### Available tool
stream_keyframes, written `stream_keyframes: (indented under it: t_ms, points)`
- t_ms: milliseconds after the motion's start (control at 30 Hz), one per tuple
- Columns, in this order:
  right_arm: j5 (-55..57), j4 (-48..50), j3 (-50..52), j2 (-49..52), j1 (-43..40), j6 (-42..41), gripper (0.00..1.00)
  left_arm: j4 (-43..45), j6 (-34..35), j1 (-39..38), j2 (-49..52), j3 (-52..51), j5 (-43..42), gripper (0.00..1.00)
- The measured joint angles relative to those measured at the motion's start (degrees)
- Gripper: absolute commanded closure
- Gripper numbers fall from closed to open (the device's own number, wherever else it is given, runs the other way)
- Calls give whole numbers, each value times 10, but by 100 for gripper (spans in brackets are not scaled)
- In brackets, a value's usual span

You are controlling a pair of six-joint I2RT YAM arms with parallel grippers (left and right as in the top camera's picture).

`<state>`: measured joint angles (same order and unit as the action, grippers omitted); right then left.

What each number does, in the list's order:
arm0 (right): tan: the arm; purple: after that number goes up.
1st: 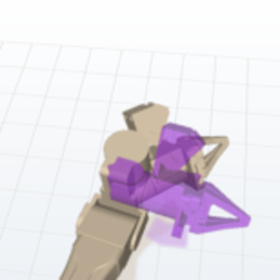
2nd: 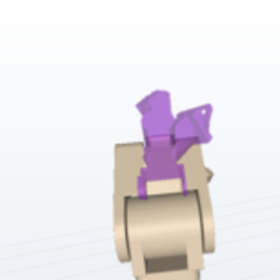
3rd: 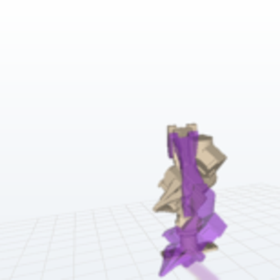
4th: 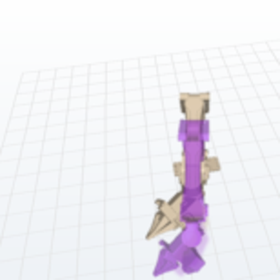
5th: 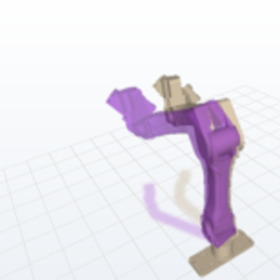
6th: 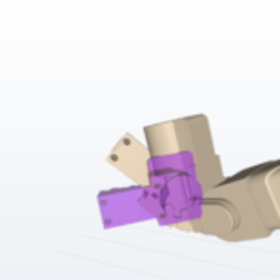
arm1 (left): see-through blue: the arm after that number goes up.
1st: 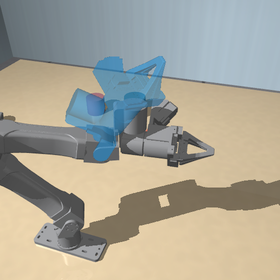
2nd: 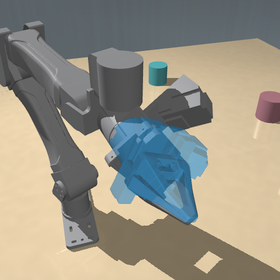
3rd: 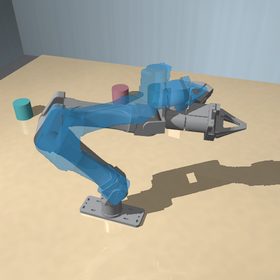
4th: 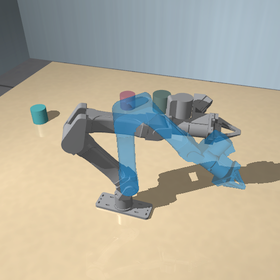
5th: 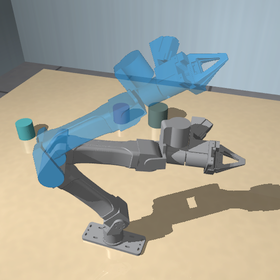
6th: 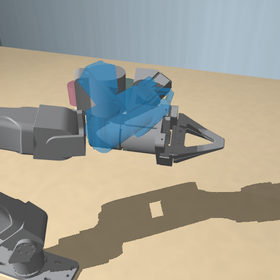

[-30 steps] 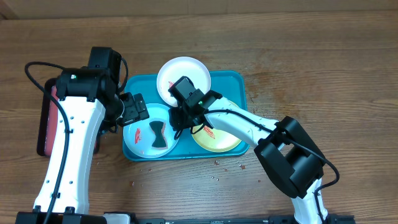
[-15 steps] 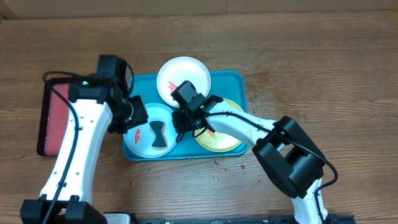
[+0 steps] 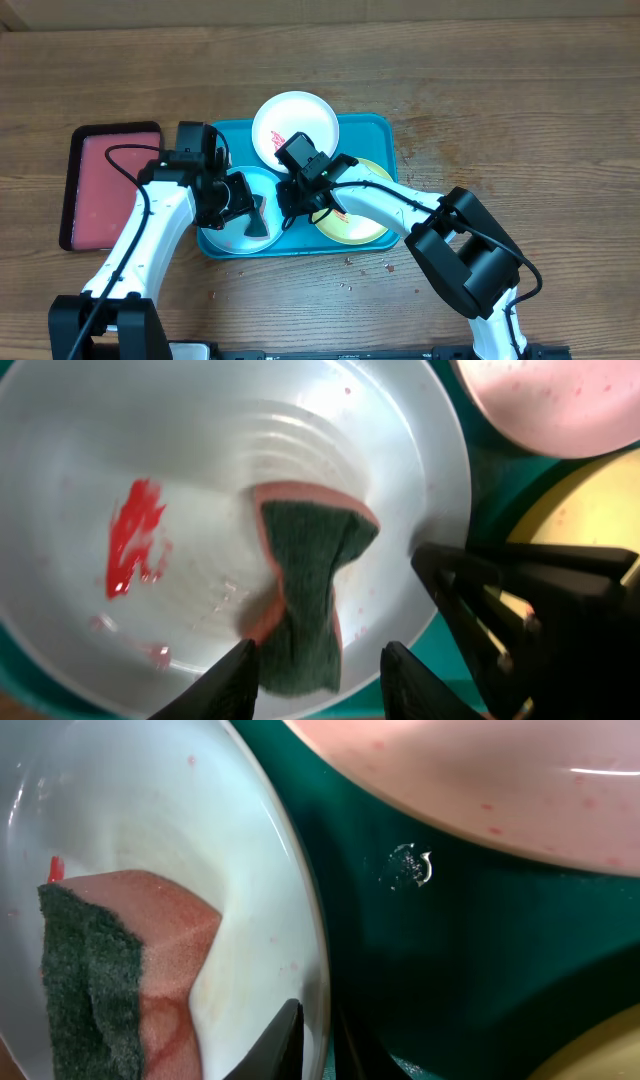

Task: Clean dirty plates on tray and stack at the side
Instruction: 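Hold the plate with the right gripper and scrub it with the left sponge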

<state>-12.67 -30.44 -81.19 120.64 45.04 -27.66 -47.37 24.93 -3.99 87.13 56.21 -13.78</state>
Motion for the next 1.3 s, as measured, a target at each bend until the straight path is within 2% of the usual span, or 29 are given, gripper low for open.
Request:
stream_keyframes:
  t_ms: [167,267,667,1300]
  points:
    - [0,0,0,0,0,-2,87,86,20,-5,0,-45,-6,60]
    - [0,0,0,0,0,-2,87,102,24,-5,0,-50,-6,60]
    - [0,0,0,0,0,-2,87,121,26,-9,0,-69,-6,58]
    - [0,0,0,0,0,-2,86,127,26,-16,0,-81,1,61]
